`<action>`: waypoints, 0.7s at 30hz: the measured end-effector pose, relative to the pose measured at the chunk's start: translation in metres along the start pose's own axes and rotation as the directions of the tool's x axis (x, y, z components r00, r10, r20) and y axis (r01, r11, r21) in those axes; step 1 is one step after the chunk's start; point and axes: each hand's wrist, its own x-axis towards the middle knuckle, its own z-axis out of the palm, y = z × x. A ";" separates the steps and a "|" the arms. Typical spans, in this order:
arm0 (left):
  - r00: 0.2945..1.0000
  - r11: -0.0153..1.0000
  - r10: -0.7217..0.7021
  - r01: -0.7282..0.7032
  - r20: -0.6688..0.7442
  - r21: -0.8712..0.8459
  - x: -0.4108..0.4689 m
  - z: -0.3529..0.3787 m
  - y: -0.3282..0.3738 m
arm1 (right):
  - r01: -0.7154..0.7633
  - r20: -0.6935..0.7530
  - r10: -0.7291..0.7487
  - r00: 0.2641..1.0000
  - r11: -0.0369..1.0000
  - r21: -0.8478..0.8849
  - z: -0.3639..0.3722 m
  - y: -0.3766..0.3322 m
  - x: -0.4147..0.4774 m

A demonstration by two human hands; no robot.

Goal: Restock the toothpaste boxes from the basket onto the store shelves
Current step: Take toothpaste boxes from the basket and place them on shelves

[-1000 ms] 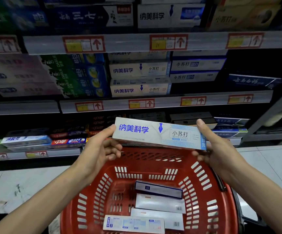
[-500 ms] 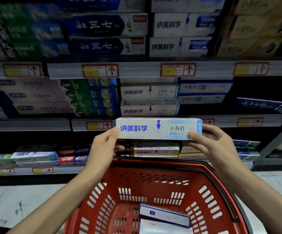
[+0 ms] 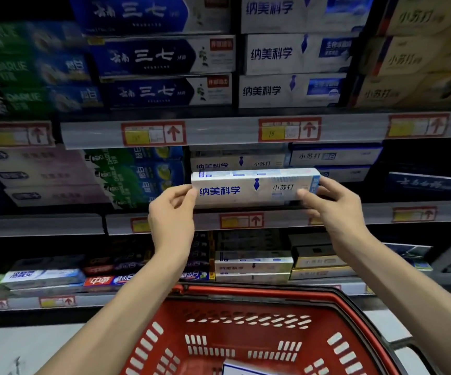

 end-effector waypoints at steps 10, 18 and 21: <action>0.994 0.999 -0.009 0.012 -0.108 0.033 0.020 0.027 0.003 | -0.005 -0.116 -0.004 0.993 0.997 -0.075 0.030 0.009 0.061; 0.995 0.992 -0.097 0.097 -0.013 0.079 0.025 0.030 -0.021 | -0.022 -0.093 0.000 0.996 0.970 -0.240 0.031 0.035 0.058; 0.995 0.995 -0.100 0.101 -0.014 0.015 0.021 0.023 -0.013 | -0.035 -0.102 0.006 0.995 0.960 -0.279 0.026 0.026 0.047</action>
